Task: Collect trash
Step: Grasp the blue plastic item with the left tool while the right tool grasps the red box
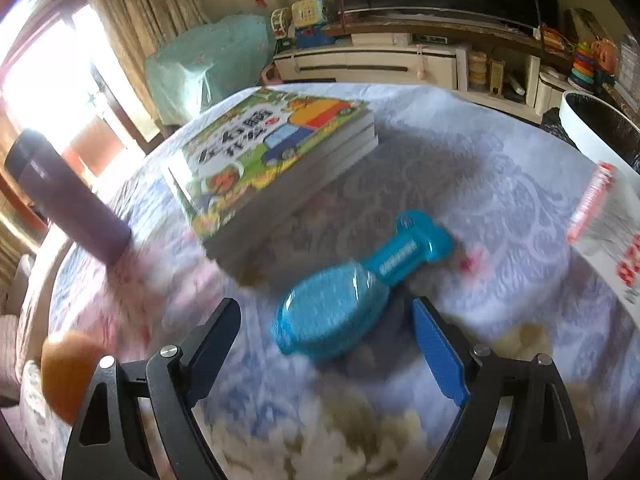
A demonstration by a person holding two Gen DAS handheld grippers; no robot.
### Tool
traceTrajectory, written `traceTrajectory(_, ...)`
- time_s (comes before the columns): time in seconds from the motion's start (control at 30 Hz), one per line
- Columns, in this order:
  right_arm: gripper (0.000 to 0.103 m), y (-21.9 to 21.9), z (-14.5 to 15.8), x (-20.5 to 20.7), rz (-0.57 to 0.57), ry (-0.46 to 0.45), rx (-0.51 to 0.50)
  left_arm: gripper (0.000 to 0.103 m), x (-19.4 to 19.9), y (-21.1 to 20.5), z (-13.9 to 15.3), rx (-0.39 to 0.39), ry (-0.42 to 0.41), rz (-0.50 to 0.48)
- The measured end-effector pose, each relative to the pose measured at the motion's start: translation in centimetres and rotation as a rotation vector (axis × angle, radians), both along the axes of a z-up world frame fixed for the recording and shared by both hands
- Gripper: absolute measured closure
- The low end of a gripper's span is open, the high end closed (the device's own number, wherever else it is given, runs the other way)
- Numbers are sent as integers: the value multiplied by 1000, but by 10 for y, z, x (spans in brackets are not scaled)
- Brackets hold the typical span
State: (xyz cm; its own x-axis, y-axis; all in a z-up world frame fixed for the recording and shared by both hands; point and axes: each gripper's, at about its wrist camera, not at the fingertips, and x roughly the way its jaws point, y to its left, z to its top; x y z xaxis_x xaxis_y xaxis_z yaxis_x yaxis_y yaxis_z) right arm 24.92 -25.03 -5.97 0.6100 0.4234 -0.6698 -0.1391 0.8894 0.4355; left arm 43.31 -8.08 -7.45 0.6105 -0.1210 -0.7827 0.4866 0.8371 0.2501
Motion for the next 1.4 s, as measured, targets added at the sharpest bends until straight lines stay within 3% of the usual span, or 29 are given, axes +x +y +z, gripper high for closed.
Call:
traceTrajectory(0.1, 73, -8, 3, -8, -18, -3, 8, 23, 9, 0, -2, -50, 37, 0)
traceTrajectory(0.17, 73, -11, 5, -11, -27, -6, 8, 44, 12, 2, -5, -88, 81, -8)
traceTrajectory(0.2, 73, -13, 5, -12, -30, -8, 8, 45, 10, 3, -5, -114, 92, -8)
traceTrajectory(0.5, 73, -16, 12, -22, -35, -41, -57, 46, -30, 22, 2, -221, 189, 193)
traceTrajectory(0.77, 73, -12, 7, -29, 2, -31, -167, 46, -114, 47, 4, -471, 263, 423)
traceTrajectory(0.83, 73, -10, 5, -29, 9, -25, -169, 46, -130, 46, 4, -484, 254, 449)
traceTrajectory(0.93, 72, -9, 0, -29, 17, -16, -179, 45, -145, 41, 0, -463, 222, 461)
traceTrajectory(1.03, 70, -10, -3, -31, 13, -11, -175, 31, -155, 35, 6, -426, 204, 432)
traceTrajectory(1.13, 65, -13, 0, -36, 6, -18, -168, 29, -160, 35, 13, -374, 176, 395)
traceTrajectory(1.2, 54, -13, 3, -39, 6, -30, -161, 29, -162, 33, 16, -348, 165, 337)
traceTrajectory(1.4, 53, -9, 0, -36, 11, -26, -178, 29, -174, 17, 13, -202, 101, 140)
